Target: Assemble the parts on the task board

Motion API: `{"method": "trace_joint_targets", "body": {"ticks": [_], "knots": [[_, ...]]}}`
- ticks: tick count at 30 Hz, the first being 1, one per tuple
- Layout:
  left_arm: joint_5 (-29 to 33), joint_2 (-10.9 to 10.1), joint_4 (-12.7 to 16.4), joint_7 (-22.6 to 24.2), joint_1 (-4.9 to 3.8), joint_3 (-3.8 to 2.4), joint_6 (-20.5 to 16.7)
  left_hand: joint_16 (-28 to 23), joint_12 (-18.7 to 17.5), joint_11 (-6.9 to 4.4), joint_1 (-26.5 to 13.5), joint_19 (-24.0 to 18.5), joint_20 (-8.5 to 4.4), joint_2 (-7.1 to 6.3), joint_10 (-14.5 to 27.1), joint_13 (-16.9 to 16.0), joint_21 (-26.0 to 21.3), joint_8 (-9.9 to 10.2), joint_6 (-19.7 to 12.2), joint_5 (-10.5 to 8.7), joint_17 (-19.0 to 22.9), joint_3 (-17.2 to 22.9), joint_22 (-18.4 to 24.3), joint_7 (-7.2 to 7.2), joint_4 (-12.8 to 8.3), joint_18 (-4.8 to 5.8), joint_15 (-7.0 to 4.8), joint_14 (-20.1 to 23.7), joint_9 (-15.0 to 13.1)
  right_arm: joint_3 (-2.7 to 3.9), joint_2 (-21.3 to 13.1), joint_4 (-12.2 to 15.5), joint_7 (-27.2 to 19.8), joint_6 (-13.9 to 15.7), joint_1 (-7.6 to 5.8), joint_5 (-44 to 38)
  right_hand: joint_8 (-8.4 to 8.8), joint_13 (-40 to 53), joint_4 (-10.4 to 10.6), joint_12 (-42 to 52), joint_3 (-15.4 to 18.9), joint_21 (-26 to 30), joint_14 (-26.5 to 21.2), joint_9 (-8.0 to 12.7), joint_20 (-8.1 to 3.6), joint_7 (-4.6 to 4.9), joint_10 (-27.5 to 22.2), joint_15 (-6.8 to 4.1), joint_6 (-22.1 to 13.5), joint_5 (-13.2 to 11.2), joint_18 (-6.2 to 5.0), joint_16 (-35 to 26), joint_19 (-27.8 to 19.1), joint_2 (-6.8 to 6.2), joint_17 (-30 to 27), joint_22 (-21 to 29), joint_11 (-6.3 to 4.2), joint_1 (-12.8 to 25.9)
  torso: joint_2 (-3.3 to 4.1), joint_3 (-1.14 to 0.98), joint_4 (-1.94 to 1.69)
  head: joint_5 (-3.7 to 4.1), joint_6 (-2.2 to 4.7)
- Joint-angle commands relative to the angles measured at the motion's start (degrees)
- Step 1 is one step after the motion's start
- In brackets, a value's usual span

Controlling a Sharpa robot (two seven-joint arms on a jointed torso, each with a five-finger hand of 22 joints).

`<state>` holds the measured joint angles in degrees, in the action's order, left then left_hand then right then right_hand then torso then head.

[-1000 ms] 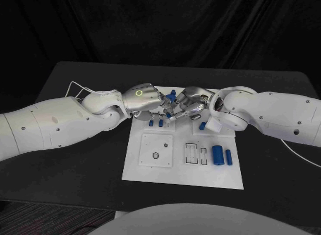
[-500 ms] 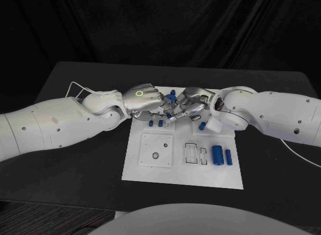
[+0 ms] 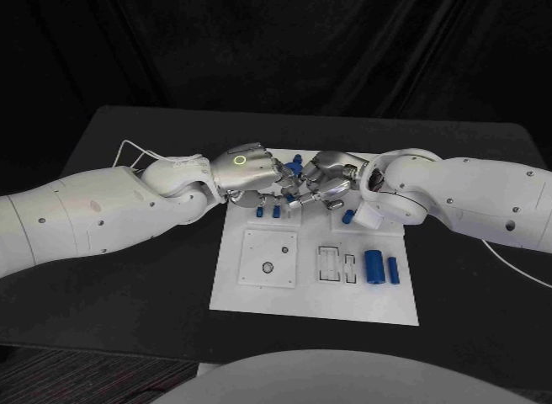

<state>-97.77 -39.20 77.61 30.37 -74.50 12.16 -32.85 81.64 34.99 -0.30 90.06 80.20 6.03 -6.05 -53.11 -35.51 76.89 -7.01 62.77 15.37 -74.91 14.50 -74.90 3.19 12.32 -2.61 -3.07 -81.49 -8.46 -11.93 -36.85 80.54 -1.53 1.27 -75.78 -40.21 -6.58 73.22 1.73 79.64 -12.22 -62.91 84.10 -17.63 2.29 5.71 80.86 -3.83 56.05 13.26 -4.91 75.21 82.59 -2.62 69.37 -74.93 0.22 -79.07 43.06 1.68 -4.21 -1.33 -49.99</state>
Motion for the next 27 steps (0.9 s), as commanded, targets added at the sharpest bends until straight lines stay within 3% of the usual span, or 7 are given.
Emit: {"method": "trace_joint_targets", "body": {"ticks": [1, 8, 16, 21, 27], "knots": [[-0.05, 0.17, 0.20, 0.41, 0.16, -0.02, 0.24, 0.30, 0.24, 0.15, 0.12, 0.40, 0.01, 0.49, -0.39, -0.02, 0.28, -0.43, 0.45, 0.32, -2.08, 0.33, -11.07, -0.02, 0.00, -0.44, -0.17, -0.03, -0.19, 0.07, -0.02, 0.17, -1.14, -1.03, -0.08, 0.57, 0.99, -0.22, 0.13, -0.32, 0.58, 0.47, 2.01, 0.52, 0.40, 0.35, -0.17, 0.42, -1.85, -0.80, -0.01, -0.32, -0.08, -0.41, -0.28, -8.48, 0.41, 0.40, 0.03, 0.01, 0.03, -0.06, -0.01], [-0.05, 0.07, 0.21, 0.47, 0.16, -0.03, 0.33, 0.27, 0.23, 0.19, 0.05, 0.35, 0.01, 0.43, -0.43, -0.01, 0.21, -0.44, 0.46, 0.35, -2.04, 0.31, -11.05, 0.01, -0.01, -0.45, -0.16, 0.00, -0.21, 0.07, -0.25, 0.19, -1.56, -1.24, -0.09, 0.57, 2.96, -0.77, 0.67, -0.61, 1.21, 1.53, 1.72, 2.54, 0.38, 0.57, -0.64, 0.18, -7.14, -2.95, -0.23, -0.79, -0.44, -0.80, -0.93, -8.26, 0.00, -0.17, 0.10, 0.04, -0.01, -0.05, -0.01], [-0.05, -0.51, 0.43, 0.34, 0.16, -0.03, 0.28, 0.18, 0.17, 0.22, -0.07, 0.24, 0.01, 0.30, -0.45, 0.03, 0.08, -0.38, 0.33, 0.40, -1.89, 0.29, -11.00, 0.04, -0.04, -0.48, -0.13, 0.09, -0.22, 0.07, -1.80, 0.72, -2.11, -0.92, -0.37, 0.57, 2.96, -1.36, 1.19, -0.98, 2.17, 3.17, 1.40, 5.12, 0.09, -0.12, -1.10, -0.17, -13.36, -3.80, -0.49, -1.35, -0.89, -1.17, -1.68, -7.91, -0.48, -1.07, 0.08, 0.04, 0.00, -0.37, -0.01], [-0.05, -1.40, 0.65, -0.14, 0.13, -0.03, 0.10, 0.11, 0.00, 0.24, -0.20, 0.17, 0.01, 0.24, -0.38, 0.13, -0.02, -0.32, 0.23, 0.39, -1.79, 0.30, -10.97, 0.06, -0.04, -0.51, -0.10, 0.16, -0.23, 0.06, -3.99, 1.95, -2.04, -0.39, -1.07, 0.57, 2.70, -1.57, 1.26, -1.12, 2.29, 3.64, 1.33, 5.18, 0.08, 0.01, -1.25, -0.17, -13.18, -3.95, -0.56, -1.53, -1.02, -1.25, -1.91, -7.81, -0.45, -1.12, 0.07, 0.04, 0.02, -0.49, -0.01], [-0.04, -3.16, 0.94, -1.53, -0.27, -0.04, 0.60, 0.06, -0.27, 0.22, -0.46, 0.01, 0.01, 0.19, -0.46, 0.34, -0.23, -0.39, 0.34, 0.22, -1.70, 0.32, -10.90, 0.03, -0.01, -0.56, -0.06, 0.20, -0.32, 0.06, -8.70, 6.24, -2.41, 2.21, -2.64, -0.03, 1.84, -1.49, 1.45, -1.05, 2.48, 3.83, 1.34, 5.28, 0.16, 0.52, -1.21, 0.04, -12.04, -4.01, -0.55, -1.44, -1.04, -1.20, -1.80, -7.78, -0.12, -1.56, 0.03, 0.01, -0.06, -0.46, -0.01]]}}
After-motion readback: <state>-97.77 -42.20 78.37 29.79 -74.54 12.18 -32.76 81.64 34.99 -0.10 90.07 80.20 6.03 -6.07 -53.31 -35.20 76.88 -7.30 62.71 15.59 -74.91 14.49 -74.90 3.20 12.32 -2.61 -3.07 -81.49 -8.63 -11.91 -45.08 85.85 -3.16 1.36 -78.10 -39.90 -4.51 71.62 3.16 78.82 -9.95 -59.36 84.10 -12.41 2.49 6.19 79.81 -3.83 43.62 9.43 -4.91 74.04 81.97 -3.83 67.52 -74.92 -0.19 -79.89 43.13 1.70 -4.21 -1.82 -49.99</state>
